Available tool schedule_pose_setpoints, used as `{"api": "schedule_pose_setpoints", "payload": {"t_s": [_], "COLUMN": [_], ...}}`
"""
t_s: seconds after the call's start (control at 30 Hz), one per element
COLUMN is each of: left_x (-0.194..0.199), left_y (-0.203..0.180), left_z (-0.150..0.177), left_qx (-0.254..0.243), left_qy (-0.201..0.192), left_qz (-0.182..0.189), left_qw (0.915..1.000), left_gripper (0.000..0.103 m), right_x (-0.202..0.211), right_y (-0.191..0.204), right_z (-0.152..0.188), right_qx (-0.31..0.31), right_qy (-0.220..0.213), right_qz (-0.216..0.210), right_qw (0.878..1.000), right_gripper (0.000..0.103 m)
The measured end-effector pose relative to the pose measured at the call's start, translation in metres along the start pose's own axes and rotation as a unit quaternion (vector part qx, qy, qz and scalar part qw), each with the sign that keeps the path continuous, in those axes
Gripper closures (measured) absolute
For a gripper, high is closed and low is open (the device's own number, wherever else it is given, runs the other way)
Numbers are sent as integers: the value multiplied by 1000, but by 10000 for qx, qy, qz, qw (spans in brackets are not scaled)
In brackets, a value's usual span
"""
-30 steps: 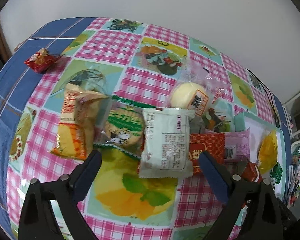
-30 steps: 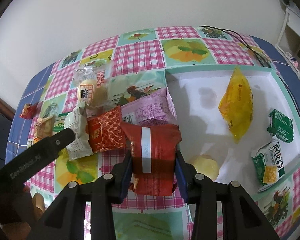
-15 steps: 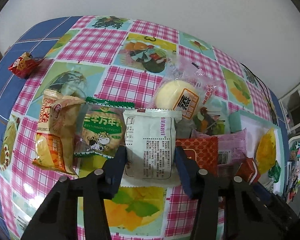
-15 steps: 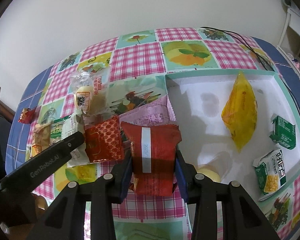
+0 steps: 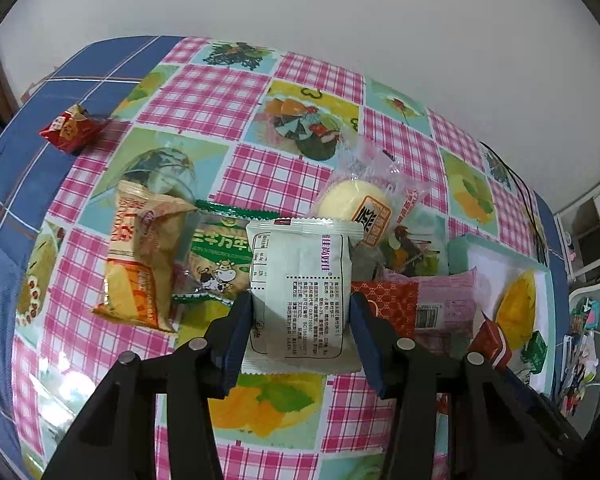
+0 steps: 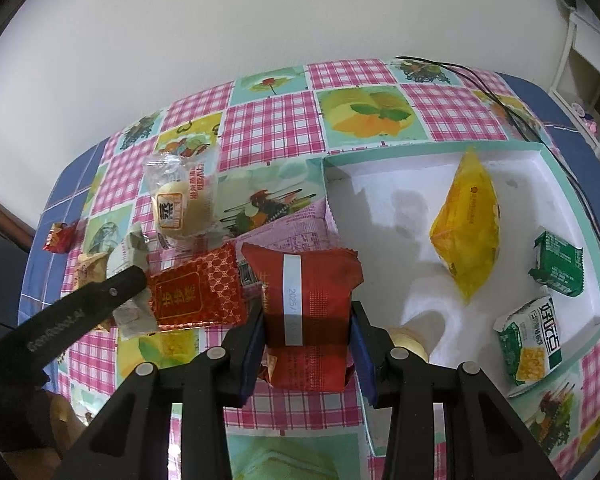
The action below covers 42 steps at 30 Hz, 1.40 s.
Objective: Organize snacks
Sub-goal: 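Carry both packs over the tray and open both tools to drop them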
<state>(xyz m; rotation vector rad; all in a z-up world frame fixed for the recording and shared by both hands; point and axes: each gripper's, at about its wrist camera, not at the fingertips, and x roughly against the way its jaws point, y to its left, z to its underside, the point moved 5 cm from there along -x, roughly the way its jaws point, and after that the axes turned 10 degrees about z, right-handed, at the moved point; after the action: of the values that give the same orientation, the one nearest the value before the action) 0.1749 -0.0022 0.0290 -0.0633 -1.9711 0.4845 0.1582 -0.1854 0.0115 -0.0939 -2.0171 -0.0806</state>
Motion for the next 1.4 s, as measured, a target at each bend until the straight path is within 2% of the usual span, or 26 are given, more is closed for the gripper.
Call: {"api": "schedule_pose_setpoints", "payload": {"t_s": [0.27,0.67,1.0,1.4], "left_x": [14,17,10,-6], "left_y": [-3,-19,-69,-127], "left_z": [0,3,11,36], "left_qx": [64,-6,-343,-933], "left_qy": [-171,-187,-191,-26], "left_qz": [-80,-229,-21,17], "left_qw": [9998,9996,9992,9956], "left_gripper": [52,52,52,52], "right_x": [7,14,20,22], "right_y": [-6,-14,-61,-127], "right_z": [-3,-4,-7,-7], "right_qx": [-86,-147,-536,-1048], "right_qy": [1,5,-37,0], "right_qz": [-127,-202,-120,28], "right_qw": [9999,9997,9985,9945], "right_gripper": [61,61,61,61]}}
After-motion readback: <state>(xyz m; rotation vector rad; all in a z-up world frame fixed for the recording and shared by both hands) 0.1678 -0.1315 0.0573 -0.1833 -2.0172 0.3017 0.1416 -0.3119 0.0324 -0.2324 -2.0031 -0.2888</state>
